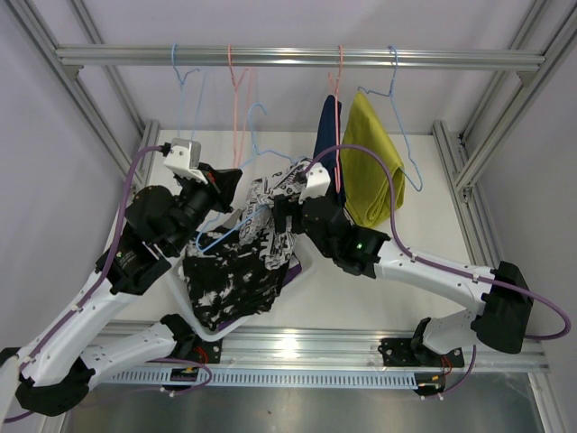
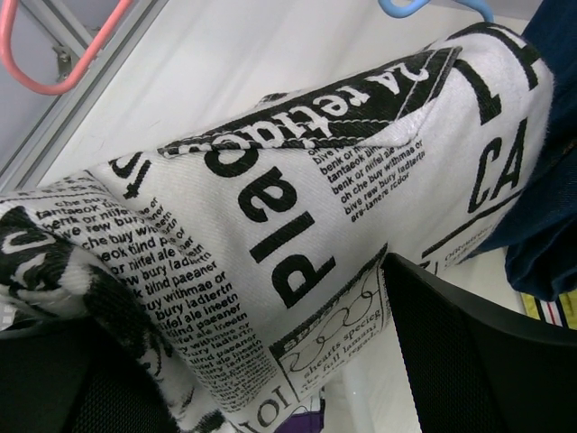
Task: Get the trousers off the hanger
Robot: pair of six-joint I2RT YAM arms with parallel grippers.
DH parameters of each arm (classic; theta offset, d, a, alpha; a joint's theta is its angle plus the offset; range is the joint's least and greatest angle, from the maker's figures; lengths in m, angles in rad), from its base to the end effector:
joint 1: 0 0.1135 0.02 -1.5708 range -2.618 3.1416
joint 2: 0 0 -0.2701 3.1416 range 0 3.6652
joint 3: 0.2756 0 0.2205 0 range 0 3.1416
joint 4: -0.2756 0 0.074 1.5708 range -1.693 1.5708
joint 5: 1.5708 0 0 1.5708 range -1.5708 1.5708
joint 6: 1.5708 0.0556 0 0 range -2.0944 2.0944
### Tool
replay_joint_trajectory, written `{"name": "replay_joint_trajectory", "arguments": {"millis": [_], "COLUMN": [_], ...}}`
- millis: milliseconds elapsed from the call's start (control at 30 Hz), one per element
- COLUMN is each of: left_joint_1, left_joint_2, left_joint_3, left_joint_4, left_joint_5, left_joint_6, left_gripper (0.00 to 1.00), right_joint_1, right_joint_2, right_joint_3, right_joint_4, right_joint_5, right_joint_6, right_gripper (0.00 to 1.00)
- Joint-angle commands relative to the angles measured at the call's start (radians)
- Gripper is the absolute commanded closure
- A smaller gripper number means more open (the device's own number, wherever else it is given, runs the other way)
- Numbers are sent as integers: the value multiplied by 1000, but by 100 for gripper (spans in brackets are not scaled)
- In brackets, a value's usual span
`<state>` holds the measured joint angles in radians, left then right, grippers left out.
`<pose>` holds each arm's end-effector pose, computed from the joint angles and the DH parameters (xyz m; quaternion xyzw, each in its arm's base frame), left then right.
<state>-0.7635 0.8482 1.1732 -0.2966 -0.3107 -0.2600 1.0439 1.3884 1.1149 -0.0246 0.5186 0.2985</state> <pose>0.1202 -0.0916 0.4443 0.0641 0.6945 -0.2529 0.6705 0.1789 0.2527 0.3437 -0.1412 0.7795 0.1957 0.5781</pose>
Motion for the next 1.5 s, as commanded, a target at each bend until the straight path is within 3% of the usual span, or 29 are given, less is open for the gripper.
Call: {"name": "replay_joint_trajectory", "arguments": {"millis": [0, 267, 567, 667, 933, 1000, 1067, 1167, 1267, 1333, 1467], "left_joint_1": [3, 3, 4, 6, 7, 9, 9, 9, 7, 7, 7], "left_joint_2": [-28, -26, -21, -20, -15, -14, -9, -8, -6, -6, -6], "left_joint_3": [6, 6, 6, 6, 8, 8, 8, 9, 9, 9, 13], "left_joint_4": [63, 65, 65, 63, 62, 59, 59, 59, 57, 57, 56], "left_joint_5": [7, 12, 13, 15, 22, 27, 30, 33, 35, 36, 38], "left_joint_6": [19, 19, 21, 21, 19, 18, 18, 16, 16, 16, 16], "left_gripper": [100, 100, 100, 100, 100, 100, 100, 100, 100, 100, 99], "right_joint_1": [2, 53, 73, 73, 28, 21, 13, 4, -8, -18, -30], "right_joint_2": [9, 90, 126, 112, 6, -8, -26, -40, -42, -40, -32], "right_joint_3": [39, 56, 43, 40, 20, 20, 20, 16, 10, 3, -6], "right_joint_4": [52, 107, 212, 215, 149, 128, 114, 101, 100, 103, 114], "right_joint_5": [66, 221, 296, 305, 175, 161, 149, 135, 121, 110, 100], "right_joint_6": [-22, -130, -186, -193, -111, -104, -98, -87, -75, -65, -55], "right_gripper": [11, 14, 35, 46, 71, 68, 56, 49, 48, 56, 83]}}
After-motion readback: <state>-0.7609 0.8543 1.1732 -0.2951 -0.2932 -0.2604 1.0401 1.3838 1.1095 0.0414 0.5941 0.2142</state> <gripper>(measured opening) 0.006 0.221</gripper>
